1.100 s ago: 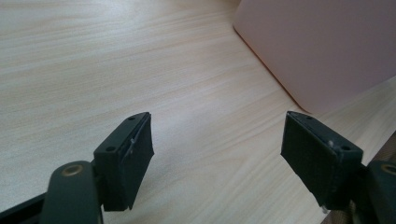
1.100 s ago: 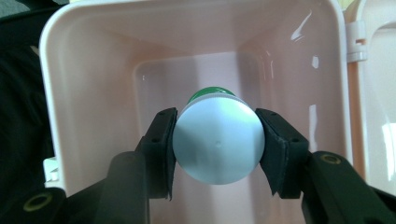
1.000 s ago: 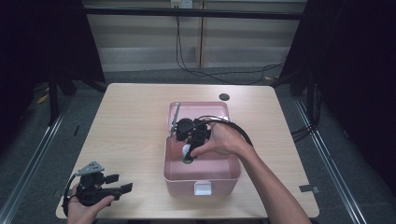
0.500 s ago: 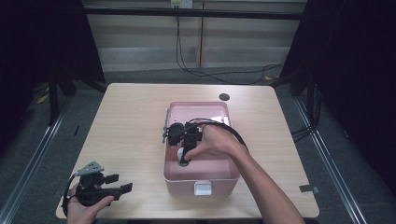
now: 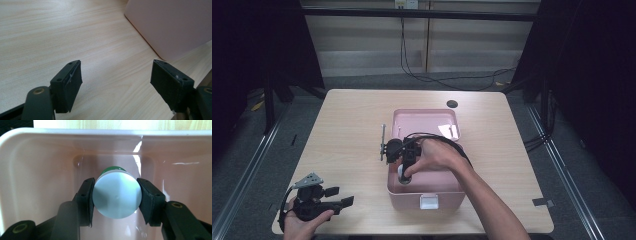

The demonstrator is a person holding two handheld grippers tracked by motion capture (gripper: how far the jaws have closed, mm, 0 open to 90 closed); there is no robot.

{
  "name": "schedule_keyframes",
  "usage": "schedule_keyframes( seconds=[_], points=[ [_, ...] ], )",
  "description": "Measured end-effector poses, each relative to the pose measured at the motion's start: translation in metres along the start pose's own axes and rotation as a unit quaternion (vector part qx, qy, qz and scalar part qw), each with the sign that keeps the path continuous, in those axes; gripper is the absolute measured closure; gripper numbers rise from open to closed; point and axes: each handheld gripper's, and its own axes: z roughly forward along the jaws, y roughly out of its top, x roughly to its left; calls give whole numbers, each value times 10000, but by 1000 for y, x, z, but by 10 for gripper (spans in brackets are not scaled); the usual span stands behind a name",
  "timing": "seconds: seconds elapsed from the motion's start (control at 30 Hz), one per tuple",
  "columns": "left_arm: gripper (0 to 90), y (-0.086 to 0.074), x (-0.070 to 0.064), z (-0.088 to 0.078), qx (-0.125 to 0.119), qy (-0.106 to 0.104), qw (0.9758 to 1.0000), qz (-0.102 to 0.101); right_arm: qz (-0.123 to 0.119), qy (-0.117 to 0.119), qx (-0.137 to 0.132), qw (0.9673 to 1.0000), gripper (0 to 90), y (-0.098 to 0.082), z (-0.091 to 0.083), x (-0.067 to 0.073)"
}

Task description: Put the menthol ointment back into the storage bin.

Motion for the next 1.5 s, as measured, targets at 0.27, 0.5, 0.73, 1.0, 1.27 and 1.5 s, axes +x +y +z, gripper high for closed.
schedule_keyframes(
  seconds=[0.27,0.5,0.73,1.0,1.27,1.5],
  points=[
    [249,0,0,1,13,10,10000,-27,2,49,17,10000,513,3,9,-1],
    [249,1,1,3,45,11,10000,2,6,47,-11,10000,513,4,19,-6],
    [249,1,1,4,50,13,10000,-14,77,7,-36,10000,513,1,22,-10],
    [249,2,1,6,68,-9,10000,-9,60,37,-107,9999,512,1,27,-11],
    [249,2,0,5,72,-1,10000,2,126,62,-161,9998,512,-2,35,-12],
    [249,2,0,6,75,6,10000,11,87,62,-200,9997,511,-2,41,-12]
  ],
)
